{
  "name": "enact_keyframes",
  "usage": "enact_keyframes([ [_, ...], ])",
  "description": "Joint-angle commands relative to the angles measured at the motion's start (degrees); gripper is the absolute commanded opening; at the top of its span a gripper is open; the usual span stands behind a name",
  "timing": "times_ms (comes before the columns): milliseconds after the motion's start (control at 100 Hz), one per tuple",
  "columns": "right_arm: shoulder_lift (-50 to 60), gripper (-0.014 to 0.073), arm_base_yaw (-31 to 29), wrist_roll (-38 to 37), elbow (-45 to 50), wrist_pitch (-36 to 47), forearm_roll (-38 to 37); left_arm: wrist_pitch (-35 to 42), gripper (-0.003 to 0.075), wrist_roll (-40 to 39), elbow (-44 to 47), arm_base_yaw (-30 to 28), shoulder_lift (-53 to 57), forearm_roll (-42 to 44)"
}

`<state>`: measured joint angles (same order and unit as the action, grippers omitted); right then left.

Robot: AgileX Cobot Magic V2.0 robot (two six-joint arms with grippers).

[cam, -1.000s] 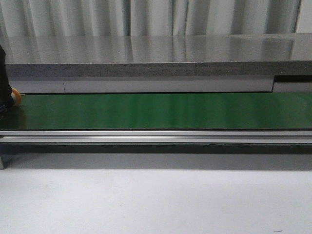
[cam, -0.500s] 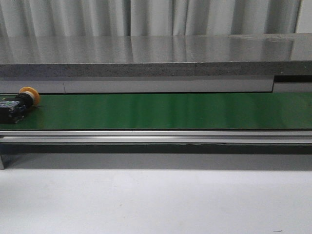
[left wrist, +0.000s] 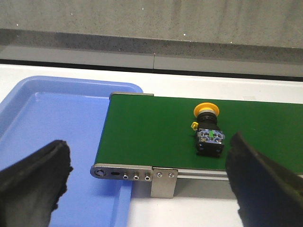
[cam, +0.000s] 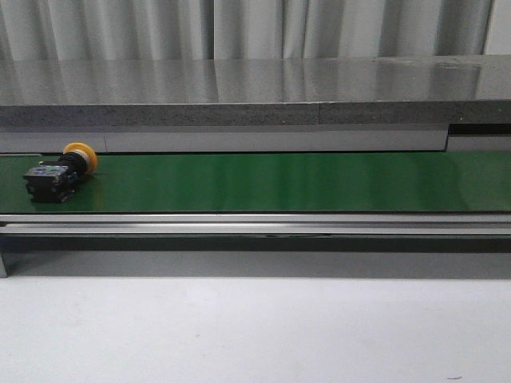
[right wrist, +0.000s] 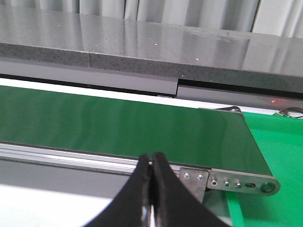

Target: Move button from left to right

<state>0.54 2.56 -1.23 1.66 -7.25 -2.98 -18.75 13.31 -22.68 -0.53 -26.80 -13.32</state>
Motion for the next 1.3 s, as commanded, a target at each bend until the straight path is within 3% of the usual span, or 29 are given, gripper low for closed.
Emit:
enact_keyframes([
  [0,0.9,-0.0068,0.1,0.2,0.1,4.7,0.0,4.2,0.0634,0.8,0.0,0.3,3.5,-0.4],
  [500,0.9,-0.0068,0.1,0.2,0.1,4.7,0.0,2.9,0.0602,1.0,2.1,0.3,9.5,-0.4],
  [690,0.9,-0.0068,0.1,0.2,0.1,4.7,0.0,2.9,0.0452,1.0,2.1,0.3,9.5,-0.4],
  [1040,0.9,-0.0068,0.1,0.2,0.1,4.7,0.0,2.9,0.0006,1.0,2.1,0.3,9.5,-0.4],
  [1290,0.9,-0.0068,0.1,0.2,0.0,5.7,0.0,2.9,0.0005,1.0,2.1,0.3,9.5,-0.4],
])
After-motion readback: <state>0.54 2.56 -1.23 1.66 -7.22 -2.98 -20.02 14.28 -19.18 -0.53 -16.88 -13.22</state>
